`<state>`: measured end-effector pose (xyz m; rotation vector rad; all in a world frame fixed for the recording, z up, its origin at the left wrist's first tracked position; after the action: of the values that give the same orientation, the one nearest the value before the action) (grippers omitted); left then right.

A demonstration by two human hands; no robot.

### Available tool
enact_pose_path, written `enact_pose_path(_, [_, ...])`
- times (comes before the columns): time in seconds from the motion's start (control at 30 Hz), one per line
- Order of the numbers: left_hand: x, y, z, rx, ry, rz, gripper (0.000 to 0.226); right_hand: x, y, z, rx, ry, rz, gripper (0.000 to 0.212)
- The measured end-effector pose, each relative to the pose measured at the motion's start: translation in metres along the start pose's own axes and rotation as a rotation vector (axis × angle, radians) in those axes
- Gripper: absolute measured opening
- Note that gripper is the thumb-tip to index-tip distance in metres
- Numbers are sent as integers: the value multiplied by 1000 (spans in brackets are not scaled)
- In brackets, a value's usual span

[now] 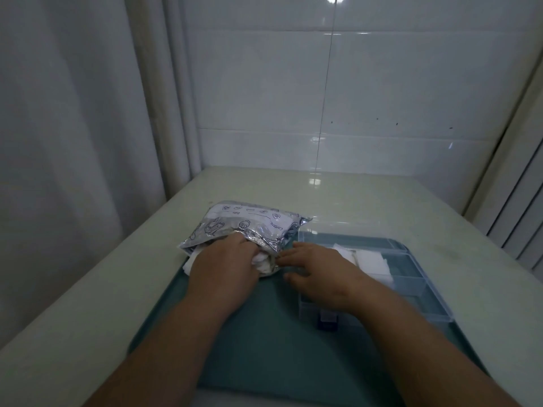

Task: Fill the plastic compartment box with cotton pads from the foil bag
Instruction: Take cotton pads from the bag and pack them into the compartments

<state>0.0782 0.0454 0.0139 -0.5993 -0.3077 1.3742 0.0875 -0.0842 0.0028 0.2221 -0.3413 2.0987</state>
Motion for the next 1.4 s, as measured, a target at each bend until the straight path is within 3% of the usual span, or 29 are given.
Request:
enact_pose_path(0.53, [-1, -1, 2, -17, 14, -3, 18, 3, 1, 2, -4, 22, 18, 39])
enact_pose_path(1.0, [4, -1, -14, 45, 0, -36, 36, 1, -2, -3, 14, 29, 22, 39])
enact_pose_path(1.4, [2, -1, -6, 9, 21, -31, 21, 1, 0, -1, 11, 28, 12, 39])
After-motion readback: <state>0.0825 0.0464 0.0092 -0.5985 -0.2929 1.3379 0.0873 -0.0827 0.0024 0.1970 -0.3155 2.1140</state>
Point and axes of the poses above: each hand's wrist, its own y-axis away from the middle knuckle, its own z-axis out of the back of the hand, x = y × z, the point moved 9 cm from there along -y, towards the middle knuckle, and after that the axes turned 5 degrees about -x, right-handed, at the moved point
